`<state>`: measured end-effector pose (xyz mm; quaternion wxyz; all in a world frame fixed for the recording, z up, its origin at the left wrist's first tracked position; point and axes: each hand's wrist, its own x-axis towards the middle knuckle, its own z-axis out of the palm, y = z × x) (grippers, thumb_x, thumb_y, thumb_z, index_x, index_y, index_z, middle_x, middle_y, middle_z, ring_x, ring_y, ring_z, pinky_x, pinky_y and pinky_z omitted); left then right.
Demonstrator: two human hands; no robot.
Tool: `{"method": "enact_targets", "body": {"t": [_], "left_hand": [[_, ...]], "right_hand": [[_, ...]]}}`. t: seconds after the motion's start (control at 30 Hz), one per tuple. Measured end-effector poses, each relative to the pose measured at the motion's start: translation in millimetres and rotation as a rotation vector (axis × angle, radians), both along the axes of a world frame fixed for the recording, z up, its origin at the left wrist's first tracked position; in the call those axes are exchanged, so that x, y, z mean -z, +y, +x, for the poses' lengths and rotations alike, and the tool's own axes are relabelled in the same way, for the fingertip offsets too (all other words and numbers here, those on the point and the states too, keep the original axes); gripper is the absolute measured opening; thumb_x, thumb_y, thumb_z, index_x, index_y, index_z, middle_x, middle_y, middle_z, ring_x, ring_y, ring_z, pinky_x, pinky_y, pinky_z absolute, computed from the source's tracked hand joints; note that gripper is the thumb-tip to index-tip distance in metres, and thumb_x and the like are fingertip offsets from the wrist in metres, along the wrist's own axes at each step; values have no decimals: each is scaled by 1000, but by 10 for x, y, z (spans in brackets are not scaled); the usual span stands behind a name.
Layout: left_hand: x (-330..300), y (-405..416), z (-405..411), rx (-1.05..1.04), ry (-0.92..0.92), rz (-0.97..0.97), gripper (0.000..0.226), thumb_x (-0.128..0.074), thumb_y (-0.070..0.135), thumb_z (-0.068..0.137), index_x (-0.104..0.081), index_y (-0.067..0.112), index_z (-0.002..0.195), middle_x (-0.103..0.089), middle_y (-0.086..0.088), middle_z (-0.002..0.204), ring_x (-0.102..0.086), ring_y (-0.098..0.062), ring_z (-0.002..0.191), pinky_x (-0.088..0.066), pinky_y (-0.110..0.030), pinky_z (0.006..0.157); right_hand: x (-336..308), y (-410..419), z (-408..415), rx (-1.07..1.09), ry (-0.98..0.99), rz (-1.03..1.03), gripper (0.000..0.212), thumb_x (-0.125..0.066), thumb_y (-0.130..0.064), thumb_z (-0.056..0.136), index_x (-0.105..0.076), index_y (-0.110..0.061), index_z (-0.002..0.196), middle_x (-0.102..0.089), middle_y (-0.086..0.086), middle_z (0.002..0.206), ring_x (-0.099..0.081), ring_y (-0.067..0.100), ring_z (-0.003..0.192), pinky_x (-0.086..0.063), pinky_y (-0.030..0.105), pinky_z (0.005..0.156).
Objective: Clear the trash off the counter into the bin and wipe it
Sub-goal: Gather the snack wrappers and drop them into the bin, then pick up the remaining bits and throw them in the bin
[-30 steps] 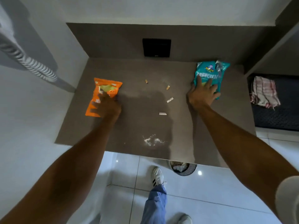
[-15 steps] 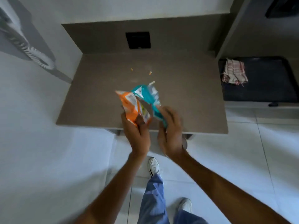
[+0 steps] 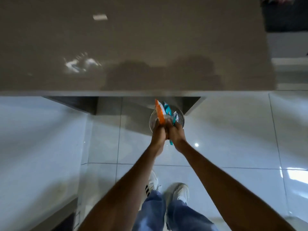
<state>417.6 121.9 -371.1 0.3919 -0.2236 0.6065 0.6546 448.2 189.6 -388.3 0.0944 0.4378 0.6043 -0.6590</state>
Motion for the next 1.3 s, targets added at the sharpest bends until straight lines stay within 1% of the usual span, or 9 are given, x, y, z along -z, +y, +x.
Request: {"method": "enact_targets", "body": {"t": [0.1, 0.17, 0.33, 0.43, 0.63, 0.77, 0.97, 1.13, 1.3], "left_hand": [[974, 272, -298, 84, -246, -3, 45, -43, 46, 108, -68, 13, 126, -71, -17, 118, -68, -30, 108, -57, -42, 93], [1444, 398, -475, 84, -369, 36, 51, -35, 51, 110, -67, 12, 107, -67, -17, 102, -64, -31, 103, -52, -42, 99], [1903, 366, -748, 150, -301, -206, 56, -31, 44, 112, -65, 3, 133, -70, -22, 132, -65, -35, 128, -51, -43, 110], [1393, 268, -654, 181, -147, -333, 55, -36, 47, 111, -59, 7, 142, -65, -19, 140, -64, -36, 129, -54, -39, 88], [-356, -471, 166, 676, 860, -634, 58, -57, 16, 103, -40, 9, 159, -42, -16, 164, -43, -37, 151, -52, -43, 113], [-1550, -830, 348, 584, 1258, -784, 54, -32, 26, 108, -44, 5, 156, -36, -17, 167, -26, -37, 159, -39, -44, 124], [-2718, -892, -773, 441, 1443, -937, 67, -48, 17, 99, -28, 10, 163, -18, -18, 173, -14, -43, 161, -11, -43, 133], [-3045, -768, -2085, 556, 1275, -1097, 62, -54, 13, 95, -43, 3, 156, -38, -25, 164, -29, -45, 155, -31, -50, 125], [-2844, -753, -2625, 778, 1263, -1044, 33, -60, 35, 99, -72, 19, 126, -66, -6, 136, -59, -35, 124, -42, -42, 103]], "right_hand": [[949, 241, -374, 73, -209, -32, 35, -55, -41, 99, -69, -14, 116, -74, 12, 107, -72, 26, 97, -62, 42, 87], [1433, 379, -568, 88, -289, -106, 39, -60, -39, 96, -69, -7, 116, -74, 17, 107, -70, 33, 101, -57, 45, 98], [1847, 508, -704, 52, -303, -161, 52, -49, -60, 98, -61, -12, 116, -68, 18, 117, -65, 35, 109, -52, 48, 105], [1425, 395, -484, -30, -266, 117, 50, -43, -55, 103, -63, -16, 127, -70, 15, 122, -67, 33, 112, -56, 49, 102], [-536, 19, 337, -494, 113, 860, 53, -32, -36, 105, -43, -12, 151, -39, 11, 162, -27, 29, 155, -35, 46, 122], [-1888, -22, 443, -579, 441, 1104, 52, -47, -17, 96, -47, -10, 148, -47, 14, 156, -35, 35, 151, -32, 49, 124], [-3002, 73, -598, -638, 639, 1200, 51, -52, -16, 97, -48, -16, 148, -46, 10, 157, -38, 32, 149, -39, 46, 112], [-3176, 146, -1928, -693, 470, 1071, 48, -51, -8, 97, -52, -8, 145, -45, 18, 157, -37, 38, 148, -32, 44, 121], [-3026, 179, -2766, -830, 311, 991, 31, -54, -9, 98, -65, -6, 128, -57, 20, 137, -53, 37, 128, -43, 43, 110]]}}
